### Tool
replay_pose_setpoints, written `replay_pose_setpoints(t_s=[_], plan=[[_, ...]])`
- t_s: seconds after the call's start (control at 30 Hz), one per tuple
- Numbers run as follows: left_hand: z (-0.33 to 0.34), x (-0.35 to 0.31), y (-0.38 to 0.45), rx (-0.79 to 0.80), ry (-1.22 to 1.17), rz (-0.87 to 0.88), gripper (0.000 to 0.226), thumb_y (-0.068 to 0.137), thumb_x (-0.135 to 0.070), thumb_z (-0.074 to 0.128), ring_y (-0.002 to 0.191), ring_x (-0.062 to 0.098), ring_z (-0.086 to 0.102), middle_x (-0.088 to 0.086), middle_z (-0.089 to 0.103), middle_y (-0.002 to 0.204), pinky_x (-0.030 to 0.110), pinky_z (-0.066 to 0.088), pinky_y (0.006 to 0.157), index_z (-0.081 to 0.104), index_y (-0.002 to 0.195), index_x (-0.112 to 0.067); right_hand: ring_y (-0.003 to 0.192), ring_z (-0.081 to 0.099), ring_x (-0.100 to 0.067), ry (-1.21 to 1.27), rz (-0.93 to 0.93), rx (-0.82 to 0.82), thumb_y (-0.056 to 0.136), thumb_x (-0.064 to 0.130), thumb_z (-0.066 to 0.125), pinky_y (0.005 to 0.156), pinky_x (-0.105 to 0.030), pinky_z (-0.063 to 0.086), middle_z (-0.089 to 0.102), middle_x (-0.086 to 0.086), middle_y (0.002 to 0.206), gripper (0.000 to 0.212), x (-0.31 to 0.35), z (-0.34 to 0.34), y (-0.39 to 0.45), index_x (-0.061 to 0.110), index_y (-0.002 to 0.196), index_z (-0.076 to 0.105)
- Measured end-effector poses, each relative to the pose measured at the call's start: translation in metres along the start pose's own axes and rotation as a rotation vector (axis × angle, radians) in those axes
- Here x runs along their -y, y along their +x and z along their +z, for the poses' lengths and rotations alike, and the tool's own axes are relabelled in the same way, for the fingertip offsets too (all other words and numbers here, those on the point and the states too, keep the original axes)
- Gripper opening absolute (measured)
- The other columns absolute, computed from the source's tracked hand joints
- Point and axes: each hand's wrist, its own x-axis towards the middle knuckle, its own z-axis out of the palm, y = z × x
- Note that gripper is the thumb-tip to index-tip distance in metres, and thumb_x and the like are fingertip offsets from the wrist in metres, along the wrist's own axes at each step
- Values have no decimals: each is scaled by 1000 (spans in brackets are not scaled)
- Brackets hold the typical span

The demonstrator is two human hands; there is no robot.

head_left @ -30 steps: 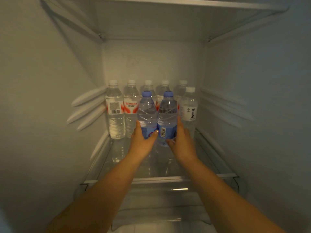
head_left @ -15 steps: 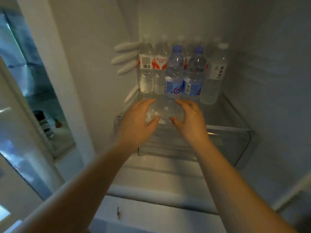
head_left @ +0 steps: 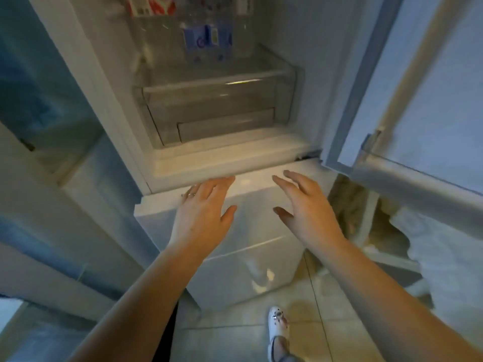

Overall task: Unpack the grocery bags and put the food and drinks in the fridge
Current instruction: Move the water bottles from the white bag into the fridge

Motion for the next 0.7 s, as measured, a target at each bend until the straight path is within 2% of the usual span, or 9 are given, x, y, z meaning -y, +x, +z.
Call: replay_pose_setpoints(t_s=[0.13, 0.37, 0.57, 0.7], plan=[[29, -30, -49, 142, -78, 85, 52, 88, -27, 61, 117, 26, 53, 3, 53, 132, 44, 42, 100, 43, 137, -21, 125, 42, -28, -35, 175, 75, 76, 19, 75, 100, -41, 41, 45, -6, 139, 63, -18, -9, -87, 20, 133, 50], [74, -116, -110, 339, -116, 293, 50, 85, -21, 66, 111, 30, 56, 7, 56, 127, 46, 44, 94, 49, 132, -17, 128, 40, -29, -127, 459, 38, 78, 22, 73, 101, -41, 38, 43, -7, 141, 64, -57, -46, -232, 21, 136, 46], [106, -226, -159, 451, -156, 478, 47, 82, -19, 68, 105, 27, 58, 6, 60, 120, 38, 44, 89, 56, 127, -15, 123, 45, -33, -118, 725, -96, 77, 18, 74, 98, -44, 40, 48, -13, 136, 59, -101, -102, -362, 15, 132, 51], [132, -320, -196, 495, -245, 535, 44, 84, -22, 66, 108, 25, 57, 5, 58, 121, 40, 46, 92, 56, 126, -16, 123, 45, -33, -133, 852, -107, 76, 17, 75, 98, -39, 40, 48, -13, 136, 59, -134, -152, -452, 15, 130, 53]])
